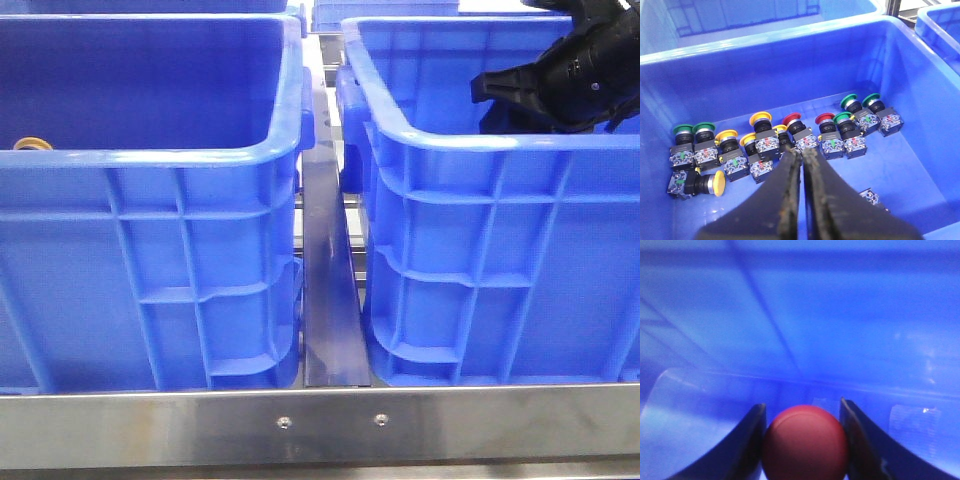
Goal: Pick red and yellow buttons and place in box
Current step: 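Move the red button with the right gripper into the empty crate, then release the red button in the crate and raise the right gripper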
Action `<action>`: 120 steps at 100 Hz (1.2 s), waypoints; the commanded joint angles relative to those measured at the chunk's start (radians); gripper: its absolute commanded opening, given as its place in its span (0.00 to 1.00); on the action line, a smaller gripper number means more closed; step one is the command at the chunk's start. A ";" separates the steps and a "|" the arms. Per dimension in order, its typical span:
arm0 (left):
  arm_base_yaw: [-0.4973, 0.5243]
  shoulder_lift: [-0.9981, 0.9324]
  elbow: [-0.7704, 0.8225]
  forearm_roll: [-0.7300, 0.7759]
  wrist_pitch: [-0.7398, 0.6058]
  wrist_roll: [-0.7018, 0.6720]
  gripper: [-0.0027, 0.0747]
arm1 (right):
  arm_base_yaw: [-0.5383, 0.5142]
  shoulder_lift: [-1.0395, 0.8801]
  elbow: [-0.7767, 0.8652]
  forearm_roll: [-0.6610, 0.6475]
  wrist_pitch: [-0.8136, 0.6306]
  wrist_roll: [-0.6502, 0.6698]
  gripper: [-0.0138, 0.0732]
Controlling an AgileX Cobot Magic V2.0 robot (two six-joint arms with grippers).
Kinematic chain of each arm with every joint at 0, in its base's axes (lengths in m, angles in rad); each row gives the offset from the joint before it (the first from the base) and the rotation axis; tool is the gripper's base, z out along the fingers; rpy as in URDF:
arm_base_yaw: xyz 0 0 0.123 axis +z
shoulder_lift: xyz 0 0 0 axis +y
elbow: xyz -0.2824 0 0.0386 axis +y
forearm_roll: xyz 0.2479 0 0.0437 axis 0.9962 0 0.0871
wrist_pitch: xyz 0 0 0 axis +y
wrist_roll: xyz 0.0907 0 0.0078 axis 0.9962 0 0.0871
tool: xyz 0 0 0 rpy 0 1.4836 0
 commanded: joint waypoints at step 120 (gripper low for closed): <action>0.001 0.003 -0.026 -0.014 -0.073 -0.008 0.01 | -0.003 -0.948 0.425 0.091 -0.146 -0.012 0.75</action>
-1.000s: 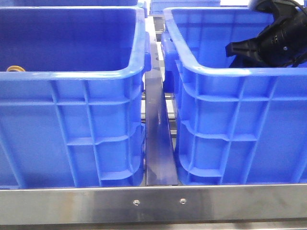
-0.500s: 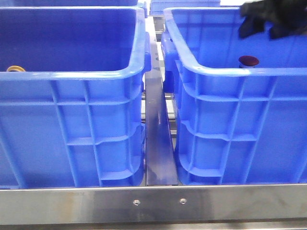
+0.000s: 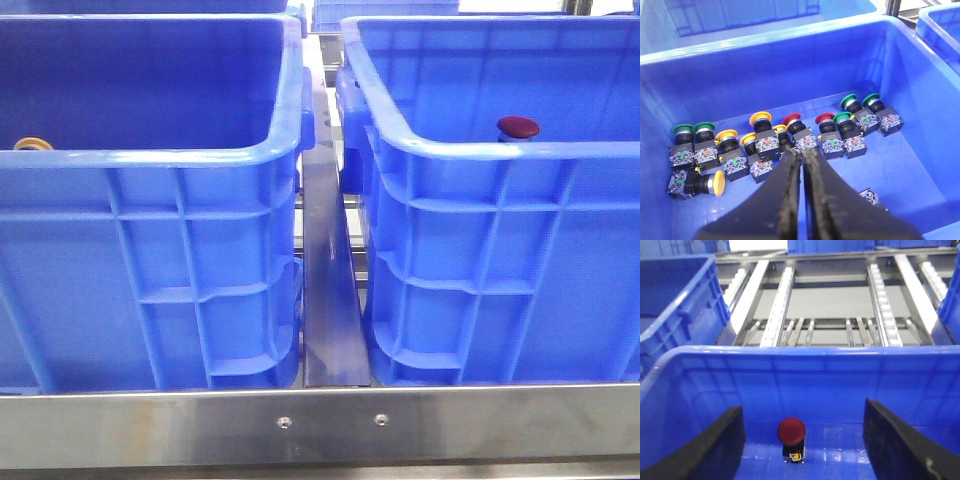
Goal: Pick red and yellow buttons and place in box
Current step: 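Release the red button in the crate and raise the right gripper, then lower the left gripper onto a yellow-capped button and grasp its base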
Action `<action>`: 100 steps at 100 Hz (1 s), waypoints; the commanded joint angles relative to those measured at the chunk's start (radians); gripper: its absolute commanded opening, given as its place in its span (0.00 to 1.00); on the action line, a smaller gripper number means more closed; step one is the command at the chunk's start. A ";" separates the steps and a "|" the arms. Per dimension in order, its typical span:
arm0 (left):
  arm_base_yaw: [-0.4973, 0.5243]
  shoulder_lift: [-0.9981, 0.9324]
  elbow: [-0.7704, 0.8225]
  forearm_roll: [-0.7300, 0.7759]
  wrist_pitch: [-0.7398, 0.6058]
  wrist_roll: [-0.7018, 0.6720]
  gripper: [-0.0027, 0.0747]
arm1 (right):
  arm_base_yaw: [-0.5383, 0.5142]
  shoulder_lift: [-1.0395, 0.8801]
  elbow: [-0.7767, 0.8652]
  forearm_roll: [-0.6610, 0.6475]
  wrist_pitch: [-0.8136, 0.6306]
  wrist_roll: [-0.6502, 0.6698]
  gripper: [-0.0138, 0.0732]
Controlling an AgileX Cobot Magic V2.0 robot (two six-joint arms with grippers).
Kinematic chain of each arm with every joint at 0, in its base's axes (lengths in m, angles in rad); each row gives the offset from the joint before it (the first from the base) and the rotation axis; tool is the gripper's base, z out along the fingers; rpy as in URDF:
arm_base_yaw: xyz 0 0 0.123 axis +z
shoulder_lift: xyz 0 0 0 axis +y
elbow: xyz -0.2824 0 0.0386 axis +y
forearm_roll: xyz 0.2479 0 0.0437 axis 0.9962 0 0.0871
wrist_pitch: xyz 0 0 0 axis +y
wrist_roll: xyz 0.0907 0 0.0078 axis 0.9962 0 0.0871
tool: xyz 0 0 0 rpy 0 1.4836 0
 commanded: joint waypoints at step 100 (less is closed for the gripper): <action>0.001 0.003 -0.026 -0.014 -0.071 -0.006 0.69 | -0.003 -0.340 0.130 0.078 0.038 -0.011 0.08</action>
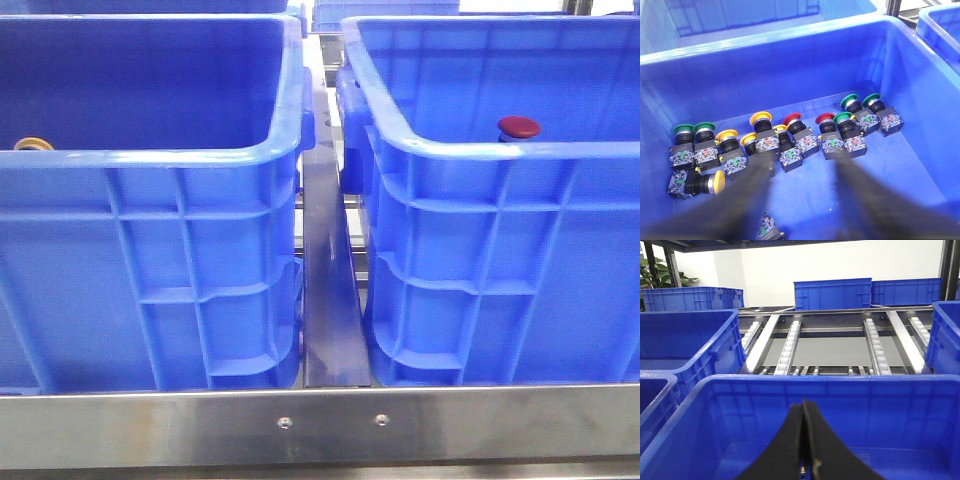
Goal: Pick red and yellow buttons and place in box
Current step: 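Lower the left gripper onto a yellow-capped button and grasp its base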
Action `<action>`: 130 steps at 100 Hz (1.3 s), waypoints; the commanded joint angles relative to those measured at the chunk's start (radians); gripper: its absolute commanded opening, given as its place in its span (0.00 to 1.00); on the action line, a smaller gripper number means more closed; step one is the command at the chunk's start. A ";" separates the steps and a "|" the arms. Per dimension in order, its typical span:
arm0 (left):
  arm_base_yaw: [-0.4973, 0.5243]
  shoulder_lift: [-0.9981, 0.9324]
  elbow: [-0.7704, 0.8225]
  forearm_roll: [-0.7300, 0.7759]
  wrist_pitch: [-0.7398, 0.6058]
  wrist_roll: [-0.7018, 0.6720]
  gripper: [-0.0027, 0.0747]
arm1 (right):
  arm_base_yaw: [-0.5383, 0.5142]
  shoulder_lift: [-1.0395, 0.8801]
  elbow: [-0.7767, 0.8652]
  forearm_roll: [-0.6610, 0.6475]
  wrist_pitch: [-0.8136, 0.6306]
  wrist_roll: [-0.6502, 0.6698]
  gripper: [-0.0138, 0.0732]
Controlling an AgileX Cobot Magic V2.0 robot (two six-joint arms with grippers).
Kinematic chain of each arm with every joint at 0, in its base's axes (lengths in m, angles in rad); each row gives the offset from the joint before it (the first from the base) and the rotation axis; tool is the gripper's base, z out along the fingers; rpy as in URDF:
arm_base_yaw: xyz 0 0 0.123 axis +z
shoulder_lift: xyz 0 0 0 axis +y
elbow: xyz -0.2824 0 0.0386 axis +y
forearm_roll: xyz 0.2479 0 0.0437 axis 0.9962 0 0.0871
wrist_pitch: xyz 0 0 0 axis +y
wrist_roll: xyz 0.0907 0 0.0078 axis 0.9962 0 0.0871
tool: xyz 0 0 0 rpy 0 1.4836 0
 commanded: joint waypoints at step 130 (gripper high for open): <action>0.003 0.918 -0.413 -0.009 -0.211 -0.059 0.79 | -0.003 -0.004 -0.026 0.075 0.030 -0.011 0.08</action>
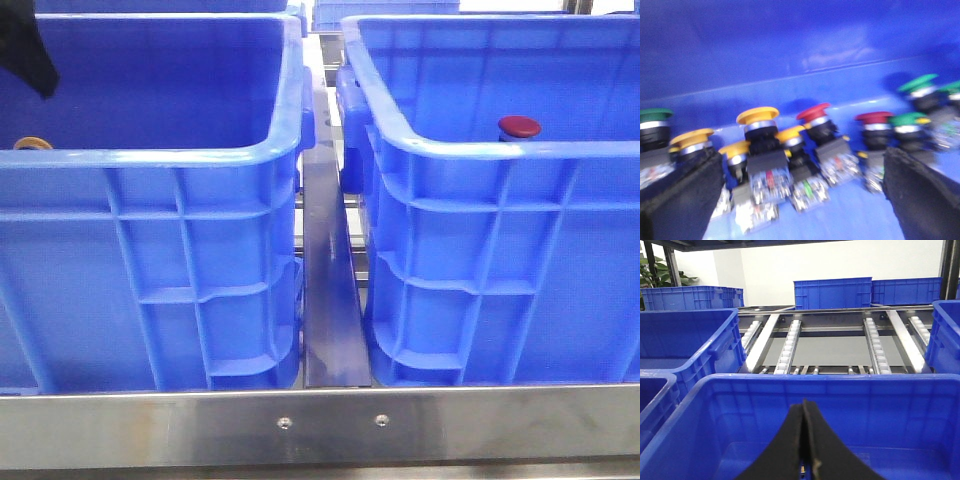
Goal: Pick red and yellow buttons and place in box
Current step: 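Lower the left gripper onto a yellow-capped button and grasp its base, then lift the yellow button and bring it to the right gripper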
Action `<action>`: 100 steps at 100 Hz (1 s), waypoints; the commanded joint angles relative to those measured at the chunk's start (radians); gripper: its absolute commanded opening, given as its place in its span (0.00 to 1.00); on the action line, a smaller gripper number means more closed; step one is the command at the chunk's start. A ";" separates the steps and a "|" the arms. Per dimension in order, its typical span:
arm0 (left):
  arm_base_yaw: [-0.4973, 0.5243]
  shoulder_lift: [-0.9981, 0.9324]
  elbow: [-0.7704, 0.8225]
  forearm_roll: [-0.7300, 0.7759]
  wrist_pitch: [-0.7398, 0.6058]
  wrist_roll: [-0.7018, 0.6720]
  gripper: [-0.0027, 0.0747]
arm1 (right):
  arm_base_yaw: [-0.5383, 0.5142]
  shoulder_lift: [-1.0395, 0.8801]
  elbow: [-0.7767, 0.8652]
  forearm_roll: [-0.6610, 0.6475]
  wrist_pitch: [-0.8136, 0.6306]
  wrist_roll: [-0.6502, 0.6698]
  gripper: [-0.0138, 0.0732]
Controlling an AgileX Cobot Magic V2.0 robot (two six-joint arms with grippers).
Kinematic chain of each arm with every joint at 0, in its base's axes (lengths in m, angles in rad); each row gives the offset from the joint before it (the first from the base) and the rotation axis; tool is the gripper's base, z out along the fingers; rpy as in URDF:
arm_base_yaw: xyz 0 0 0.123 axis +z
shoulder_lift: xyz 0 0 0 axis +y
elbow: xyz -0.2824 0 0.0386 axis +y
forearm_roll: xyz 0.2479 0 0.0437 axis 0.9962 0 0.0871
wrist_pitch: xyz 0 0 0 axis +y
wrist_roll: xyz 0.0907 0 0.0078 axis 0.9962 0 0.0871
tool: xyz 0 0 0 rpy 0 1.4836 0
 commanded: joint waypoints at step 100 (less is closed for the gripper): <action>0.036 0.164 -0.037 -0.007 -0.057 -0.011 0.29 | -0.003 -0.004 -0.028 0.075 0.030 -0.011 0.08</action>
